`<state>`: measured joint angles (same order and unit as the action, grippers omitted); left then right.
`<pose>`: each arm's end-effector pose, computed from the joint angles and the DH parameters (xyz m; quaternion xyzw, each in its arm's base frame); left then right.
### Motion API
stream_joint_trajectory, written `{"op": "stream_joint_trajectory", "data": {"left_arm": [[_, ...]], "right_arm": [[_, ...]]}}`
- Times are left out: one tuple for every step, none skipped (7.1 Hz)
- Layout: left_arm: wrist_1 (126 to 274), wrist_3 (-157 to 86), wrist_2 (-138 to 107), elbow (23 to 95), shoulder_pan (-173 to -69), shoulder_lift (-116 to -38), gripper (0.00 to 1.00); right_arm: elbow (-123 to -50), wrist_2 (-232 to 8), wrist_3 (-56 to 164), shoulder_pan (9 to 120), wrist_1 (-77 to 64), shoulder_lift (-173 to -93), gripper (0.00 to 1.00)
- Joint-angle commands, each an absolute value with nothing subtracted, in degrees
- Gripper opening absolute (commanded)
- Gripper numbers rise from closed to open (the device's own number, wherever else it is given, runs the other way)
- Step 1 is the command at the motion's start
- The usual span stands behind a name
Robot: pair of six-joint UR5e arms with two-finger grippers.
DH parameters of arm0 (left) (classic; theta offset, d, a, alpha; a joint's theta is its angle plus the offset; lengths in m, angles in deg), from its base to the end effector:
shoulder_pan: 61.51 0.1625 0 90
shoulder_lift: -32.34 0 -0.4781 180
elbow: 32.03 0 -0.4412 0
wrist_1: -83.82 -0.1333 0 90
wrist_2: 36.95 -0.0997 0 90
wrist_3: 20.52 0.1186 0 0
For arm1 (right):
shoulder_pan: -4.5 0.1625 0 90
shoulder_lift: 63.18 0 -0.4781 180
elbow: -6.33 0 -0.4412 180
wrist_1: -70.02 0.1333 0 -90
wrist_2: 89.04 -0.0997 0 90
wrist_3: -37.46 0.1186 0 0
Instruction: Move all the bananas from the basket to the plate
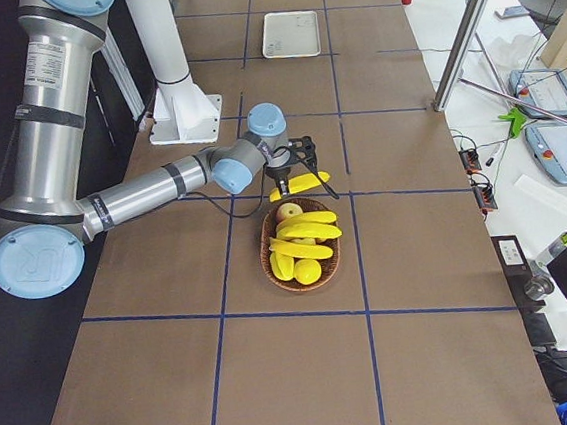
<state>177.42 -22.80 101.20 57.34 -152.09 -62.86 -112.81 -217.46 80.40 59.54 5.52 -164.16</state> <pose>-0.0510 -0.5926 0.6676 0.0590 0.4078 0.0063 0.9111 -0.2173 -0.4148 0.4927 0.0811 -0.4583 -0.0611 0.8830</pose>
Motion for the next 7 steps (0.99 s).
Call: {"op": "stream_joint_trajectory", "data": {"left_arm": [[190.8,-36.4,100.8,58.1,-144.6,-63.0,1.00],[198.4,-47.4,100.8,58.3,-139.8,-63.5,1.00],[203.8,-60.7,100.8,58.4,-135.8,-67.0,1.00],[210.2,-72.2,100.8,58.2,-131.6,-69.5,1.00],[217.7,-86.6,100.7,58.2,-126.9,-73.6,1.00],[223.6,-99.3,100.7,58.2,-125.2,-76.3,1.00],[229.2,-106.1,100.6,58.2,-125.1,-76.6,1.00]], "right_arm": [[-107.3,-217.9,91.7,56.0,6.2,-149.8,0.00],[-106.7,-217.3,98.2,53.7,6.3,-144.7,0.00],[-106.5,-215.8,103.1,51.6,6.3,-140.6,0.00],[-106.3,-212.5,107.8,48.5,6.3,-137.6,0.00],[-105.4,-205.6,114.0,43.9,6.4,-132.9,0.00],[-105.2,-200.0,117.3,40.3,6.4,-130.3,0.00],[-105.3,-196.1,118.9,37.9,6.6,-128.8,0.00]]}}
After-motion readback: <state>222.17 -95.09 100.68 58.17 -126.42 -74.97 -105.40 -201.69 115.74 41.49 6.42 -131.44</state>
